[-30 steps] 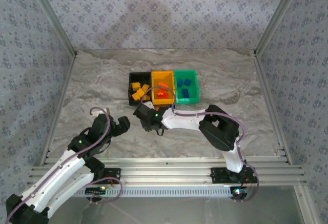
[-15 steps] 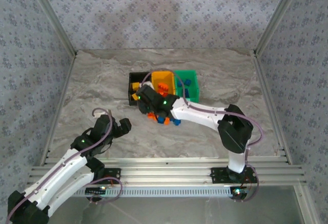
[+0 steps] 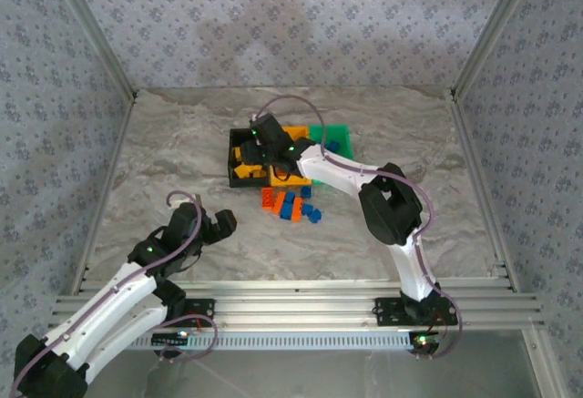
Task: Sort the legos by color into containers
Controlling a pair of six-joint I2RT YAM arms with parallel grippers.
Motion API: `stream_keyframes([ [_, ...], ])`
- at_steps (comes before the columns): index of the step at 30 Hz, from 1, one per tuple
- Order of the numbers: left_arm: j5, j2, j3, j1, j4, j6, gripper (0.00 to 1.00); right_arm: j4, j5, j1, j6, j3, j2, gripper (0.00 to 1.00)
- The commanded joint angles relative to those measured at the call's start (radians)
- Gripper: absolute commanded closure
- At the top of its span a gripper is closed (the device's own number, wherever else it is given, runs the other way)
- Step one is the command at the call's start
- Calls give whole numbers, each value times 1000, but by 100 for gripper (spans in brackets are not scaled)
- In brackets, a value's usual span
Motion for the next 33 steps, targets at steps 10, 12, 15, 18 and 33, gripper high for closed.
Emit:
stream_keyframes([
  [10, 71, 78, 25, 3, 91, 5, 0, 79, 90, 49, 66, -393, -391, 19],
  [12, 72, 84, 25, 3, 102, 2, 0, 36, 141, 61, 117, -482, -464, 18],
  [15, 76, 97, 24, 4, 114, -4, 0, -15, 197, 67, 199, -650, -582, 18],
  [18, 83, 117, 21, 2, 132, -8, 0, -77, 233, 72, 287, -777, -666, 17],
  [33, 95, 216, 1, 1, 190, -18, 0, 34, 113, 37, 348, -929, -562, 20],
])
